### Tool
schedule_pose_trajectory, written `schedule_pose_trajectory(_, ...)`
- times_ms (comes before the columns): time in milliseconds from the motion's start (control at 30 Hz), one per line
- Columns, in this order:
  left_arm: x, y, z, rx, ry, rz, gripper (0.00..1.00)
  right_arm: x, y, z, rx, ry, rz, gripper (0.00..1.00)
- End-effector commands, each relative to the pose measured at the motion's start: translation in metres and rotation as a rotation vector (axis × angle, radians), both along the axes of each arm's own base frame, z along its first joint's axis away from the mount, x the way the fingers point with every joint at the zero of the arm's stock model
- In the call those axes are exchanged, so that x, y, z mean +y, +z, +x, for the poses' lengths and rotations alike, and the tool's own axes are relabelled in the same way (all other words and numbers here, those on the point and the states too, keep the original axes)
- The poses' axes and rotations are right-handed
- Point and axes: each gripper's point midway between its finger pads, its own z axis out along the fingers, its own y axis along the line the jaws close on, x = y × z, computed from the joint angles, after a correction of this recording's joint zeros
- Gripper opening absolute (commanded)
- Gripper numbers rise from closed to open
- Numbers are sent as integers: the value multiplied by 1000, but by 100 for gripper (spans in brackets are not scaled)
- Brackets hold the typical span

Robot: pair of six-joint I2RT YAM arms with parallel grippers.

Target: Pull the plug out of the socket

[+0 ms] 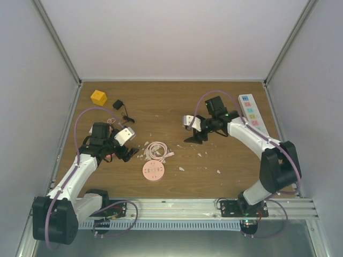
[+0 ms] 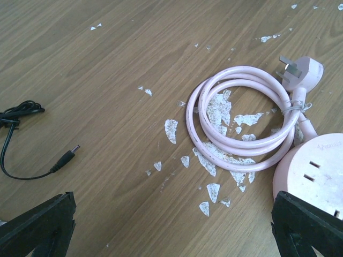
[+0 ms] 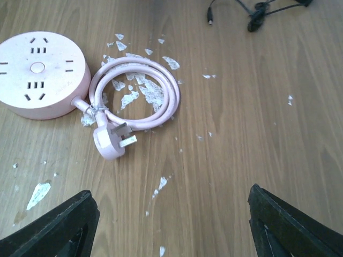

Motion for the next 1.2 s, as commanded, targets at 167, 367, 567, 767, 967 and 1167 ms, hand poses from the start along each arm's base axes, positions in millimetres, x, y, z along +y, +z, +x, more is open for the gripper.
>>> schedule_pose_trajectory(167,0,0,5,-15,10,-1,99,66,-26,15,-68,14,-114,76)
schedule_pose_trajectory(367,0,-1,4,-16,11,2,99,97,-52,26,-77,-5,-178,78)
schedule_pose_trajectory(567,1,0,5,-19,16,4,99,123,-76,35,-37,-21,-193,78)
schedule_pose_trajectory(767,2,2,6,-29,24,8,99,141,-98,27,-11,7,-208,78)
schedule_pose_trajectory(967,2,2,6,-32,25,8,99,151,-116,33,0,-12,-234,78)
schedule_pose_trajectory(1167,2,1,5,-33,24,8,99,148,-131,48,-18,-57,-279,77)
